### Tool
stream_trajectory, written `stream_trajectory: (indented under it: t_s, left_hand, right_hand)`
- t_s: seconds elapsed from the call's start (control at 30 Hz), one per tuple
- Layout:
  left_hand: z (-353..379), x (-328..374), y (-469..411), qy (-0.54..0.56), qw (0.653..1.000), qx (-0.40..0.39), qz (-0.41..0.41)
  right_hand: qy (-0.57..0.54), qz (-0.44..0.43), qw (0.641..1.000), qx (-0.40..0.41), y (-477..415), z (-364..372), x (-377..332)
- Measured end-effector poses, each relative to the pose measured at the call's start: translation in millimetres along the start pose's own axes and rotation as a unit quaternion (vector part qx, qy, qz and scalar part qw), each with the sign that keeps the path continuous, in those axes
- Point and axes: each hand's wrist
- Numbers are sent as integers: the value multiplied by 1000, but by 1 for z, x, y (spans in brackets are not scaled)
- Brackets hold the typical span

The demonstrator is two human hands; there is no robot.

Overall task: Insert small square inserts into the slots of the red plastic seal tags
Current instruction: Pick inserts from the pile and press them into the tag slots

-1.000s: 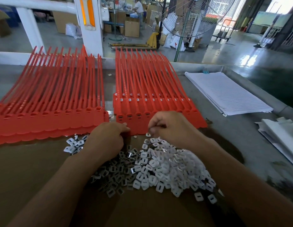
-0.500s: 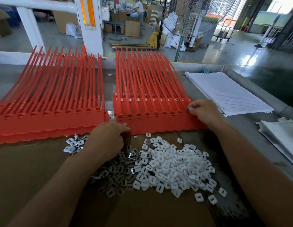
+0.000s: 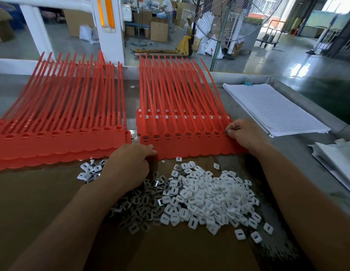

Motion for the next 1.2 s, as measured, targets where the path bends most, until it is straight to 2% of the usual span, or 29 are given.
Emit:
stream_trajectory:
  t_s: [0.47, 0.8, 1.07, 1.2]
  left_hand:
    - [0, 2, -3, -10, 1000, -8, 2]
    - [-1, 2, -2, 2, 1000, 4, 1]
    - [-2, 2, -2, 1, 1000, 5, -3]
    - [-1, 2, -2, 0, 1000, 4, 1]
  right_hand:
    - [8, -16, 1000, -19, -5, 5, 2]
    - [-4, 18, 999, 39, -11, 9, 5]
    - [-30, 2, 1000, -5, -10, 2, 9]
    - [-46, 10, 999, -1, -9, 1, 9]
Point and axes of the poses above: each hand's wrist, its own y-axis away from the middle knuckle, its own z-axis out of the palm, x = y × z, and after that the axes turned 10 degrees about x, right-handed
